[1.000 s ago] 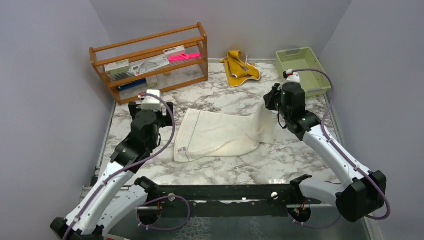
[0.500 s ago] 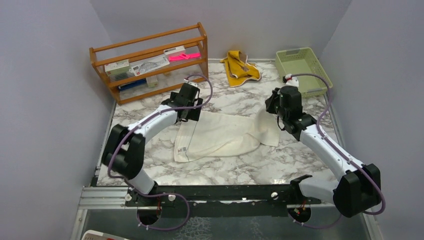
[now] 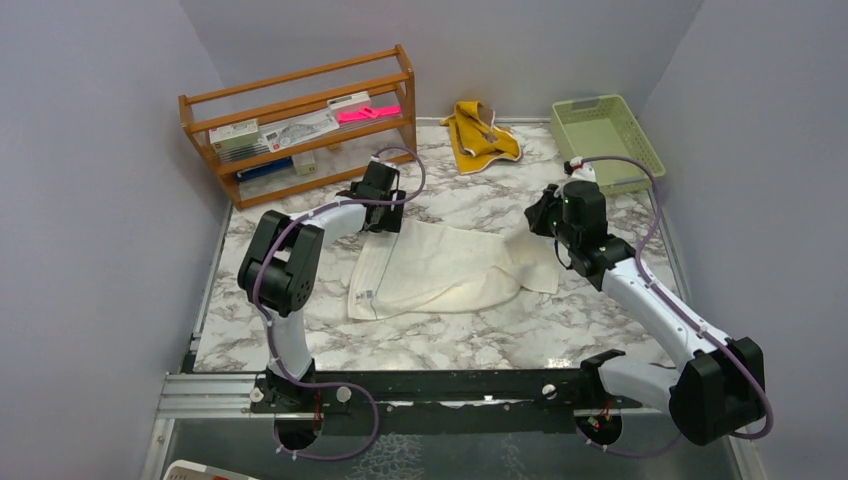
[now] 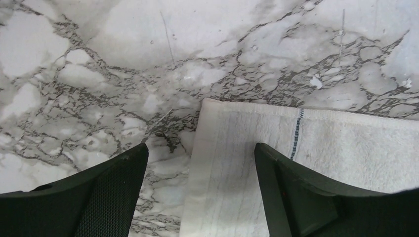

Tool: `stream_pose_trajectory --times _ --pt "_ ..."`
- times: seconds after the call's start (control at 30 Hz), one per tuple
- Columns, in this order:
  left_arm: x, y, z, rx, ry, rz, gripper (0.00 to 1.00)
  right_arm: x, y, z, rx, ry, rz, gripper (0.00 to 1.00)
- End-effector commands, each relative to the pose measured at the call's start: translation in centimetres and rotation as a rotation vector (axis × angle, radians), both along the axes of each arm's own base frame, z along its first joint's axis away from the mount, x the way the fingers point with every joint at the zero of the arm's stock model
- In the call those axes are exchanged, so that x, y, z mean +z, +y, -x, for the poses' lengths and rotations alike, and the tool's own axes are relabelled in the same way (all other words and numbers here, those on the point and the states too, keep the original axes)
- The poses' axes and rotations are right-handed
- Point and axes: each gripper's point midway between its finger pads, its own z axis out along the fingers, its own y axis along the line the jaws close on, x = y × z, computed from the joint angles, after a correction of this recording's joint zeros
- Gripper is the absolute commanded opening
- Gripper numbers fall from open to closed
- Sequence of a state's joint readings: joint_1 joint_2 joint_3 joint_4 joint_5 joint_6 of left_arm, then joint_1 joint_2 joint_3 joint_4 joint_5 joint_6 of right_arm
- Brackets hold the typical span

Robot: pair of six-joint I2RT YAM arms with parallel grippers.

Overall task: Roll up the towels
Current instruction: Flatten out the towel at the center of the board.

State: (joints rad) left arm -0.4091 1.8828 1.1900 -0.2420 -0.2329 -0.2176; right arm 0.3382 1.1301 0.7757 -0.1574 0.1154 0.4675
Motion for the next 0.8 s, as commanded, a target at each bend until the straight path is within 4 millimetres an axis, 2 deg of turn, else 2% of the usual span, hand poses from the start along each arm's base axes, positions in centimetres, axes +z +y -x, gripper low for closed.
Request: stream_pose_trajectory --times 0.0,0.17,0.23,0.3,0.43,0.47,0.53,0.6,0.63,0.7,0.77 --pt "-0.8 -1.6 -1.1 -0.045 -0.02 0.093 0.81 0.6 0.5 0.2 0.026 -0.032 -0.036 0.01" --pt "-1.7 -1.9 -1.3 -0.052 -0.005 0.144 0.76 0.5 0.6 0.2 0.029 -0.033 -0.036 0.01" --pt "-2.6 -1.8 -1.1 -0.062 0.017 0.131 0.69 0.4 0.7 0.2 0.033 -0.029 -0.039 0.01" --pt "-3.7 -1.6 -0.8 -0.066 0.041 0.124 0.53 0.3 0.8 0.1 0.035 -0.026 -0.041 0.01" --pt "-5.8 -1.3 0.5 -0.06 0.088 0.121 0.06 0.3 0.8 0.1 0.039 -0.022 -0.042 0.01" --pt "-6.2 -1.2 0.8 -0.056 0.097 0.131 0.0 0.2 0.8 0.1 0.039 -0.022 -0.039 0.01" --pt "-6.3 -1.0 1.2 -0.044 0.105 0.174 0.0 0.3 0.7 0.0 0.035 -0.024 -0.031 0.01" --pt "-4.8 -0.1 0.9 -0.004 0.065 0.191 0.0 0.4 0.5 -0.2 0.03 -0.03 -0.017 0.01" --pt "-3.3 0.5 0.5 0.023 0.028 0.199 0.0 0.6 0.4 -0.4 0.024 -0.036 -0.01 0.01" --pt "1.1 2.1 -0.5 0.088 -0.077 0.206 0.0 1.5 0.3 -0.9 0.019 -0.06 0.006 0.01" --pt "6.9 4.1 -1.3 0.169 -0.22 0.209 0.0 3.0 0.2 -1.7 0.016 -0.095 0.019 0.01"
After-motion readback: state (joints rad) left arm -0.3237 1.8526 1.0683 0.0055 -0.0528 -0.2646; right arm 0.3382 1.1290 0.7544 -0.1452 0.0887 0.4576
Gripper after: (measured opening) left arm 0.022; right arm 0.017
